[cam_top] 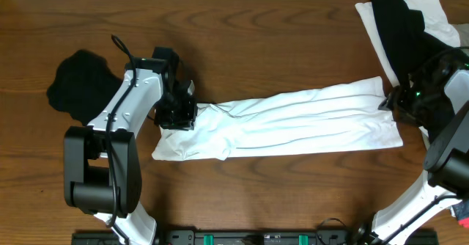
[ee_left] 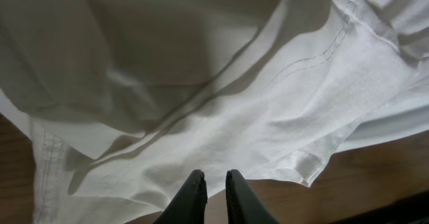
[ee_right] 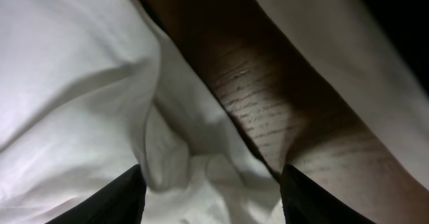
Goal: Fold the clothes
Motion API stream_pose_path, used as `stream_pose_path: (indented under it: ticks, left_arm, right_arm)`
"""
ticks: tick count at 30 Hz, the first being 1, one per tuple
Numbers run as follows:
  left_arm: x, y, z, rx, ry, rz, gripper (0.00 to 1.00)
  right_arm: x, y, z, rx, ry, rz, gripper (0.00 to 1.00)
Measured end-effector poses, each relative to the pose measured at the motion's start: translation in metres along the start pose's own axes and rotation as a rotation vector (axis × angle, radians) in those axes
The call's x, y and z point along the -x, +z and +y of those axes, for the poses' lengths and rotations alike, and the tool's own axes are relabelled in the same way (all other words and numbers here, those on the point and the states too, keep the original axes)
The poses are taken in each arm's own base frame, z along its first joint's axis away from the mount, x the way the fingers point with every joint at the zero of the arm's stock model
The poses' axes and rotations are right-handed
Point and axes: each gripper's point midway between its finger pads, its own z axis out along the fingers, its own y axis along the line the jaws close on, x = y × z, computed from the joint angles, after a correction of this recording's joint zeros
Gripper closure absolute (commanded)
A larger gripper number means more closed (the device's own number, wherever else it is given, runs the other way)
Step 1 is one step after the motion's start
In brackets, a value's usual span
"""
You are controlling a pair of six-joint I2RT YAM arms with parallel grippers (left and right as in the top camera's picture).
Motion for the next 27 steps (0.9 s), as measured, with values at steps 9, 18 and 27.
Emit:
stream_pose_path:
  ticks: [9, 18, 27]
  left_arm:
    - [0.0, 0.0, 0.0, 0.0, 0.0, 0.0, 0.86]
    - [0.0, 0.0, 0.0, 0.0, 0.0, 0.0, 0.86]
    - [0.0, 0.0, 0.0, 0.0, 0.0, 0.001, 0.86]
  right_arm:
    - [-0.001, 0.003, 0.001, 0.011, 0.002, 0.007, 0.37]
    - [0.0, 0.008, 0.005, 0.019, -0.02, -0.015, 0.56]
    - [-0.009, 0.019, 0.025, 0.049, -0.065, 0.005, 0.99]
